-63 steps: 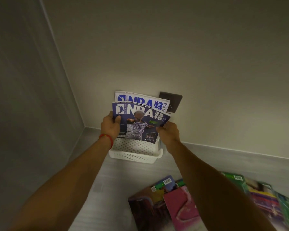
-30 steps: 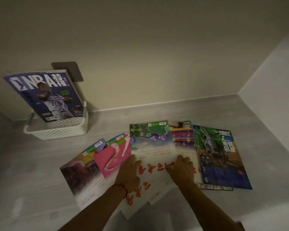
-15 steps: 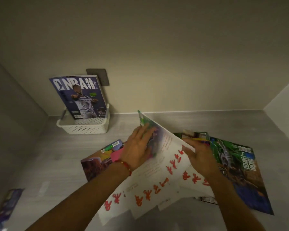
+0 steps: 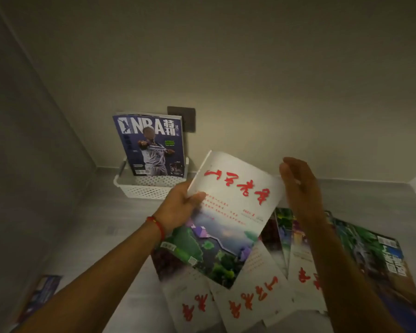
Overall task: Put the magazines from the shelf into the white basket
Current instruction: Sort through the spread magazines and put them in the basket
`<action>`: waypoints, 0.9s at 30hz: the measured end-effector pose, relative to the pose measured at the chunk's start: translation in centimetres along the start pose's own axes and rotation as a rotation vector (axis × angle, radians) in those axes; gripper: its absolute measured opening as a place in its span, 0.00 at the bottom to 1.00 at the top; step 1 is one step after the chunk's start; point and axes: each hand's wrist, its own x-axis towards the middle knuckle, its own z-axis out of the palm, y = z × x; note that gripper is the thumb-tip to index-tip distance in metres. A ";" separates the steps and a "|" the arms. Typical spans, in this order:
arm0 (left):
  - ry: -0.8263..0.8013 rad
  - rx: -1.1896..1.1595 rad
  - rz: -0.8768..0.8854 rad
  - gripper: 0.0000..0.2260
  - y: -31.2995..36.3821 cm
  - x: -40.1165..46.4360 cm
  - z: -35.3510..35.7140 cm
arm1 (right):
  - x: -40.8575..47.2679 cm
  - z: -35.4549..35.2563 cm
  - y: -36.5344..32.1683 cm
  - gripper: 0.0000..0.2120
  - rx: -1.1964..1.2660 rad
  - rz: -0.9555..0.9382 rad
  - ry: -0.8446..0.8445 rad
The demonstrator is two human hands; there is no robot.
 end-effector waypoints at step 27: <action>0.570 0.335 -0.064 0.14 -2.2 12.7 -25.1 | 10.9 26.5 -8.0 0.11 -0.401 -0.211 -0.272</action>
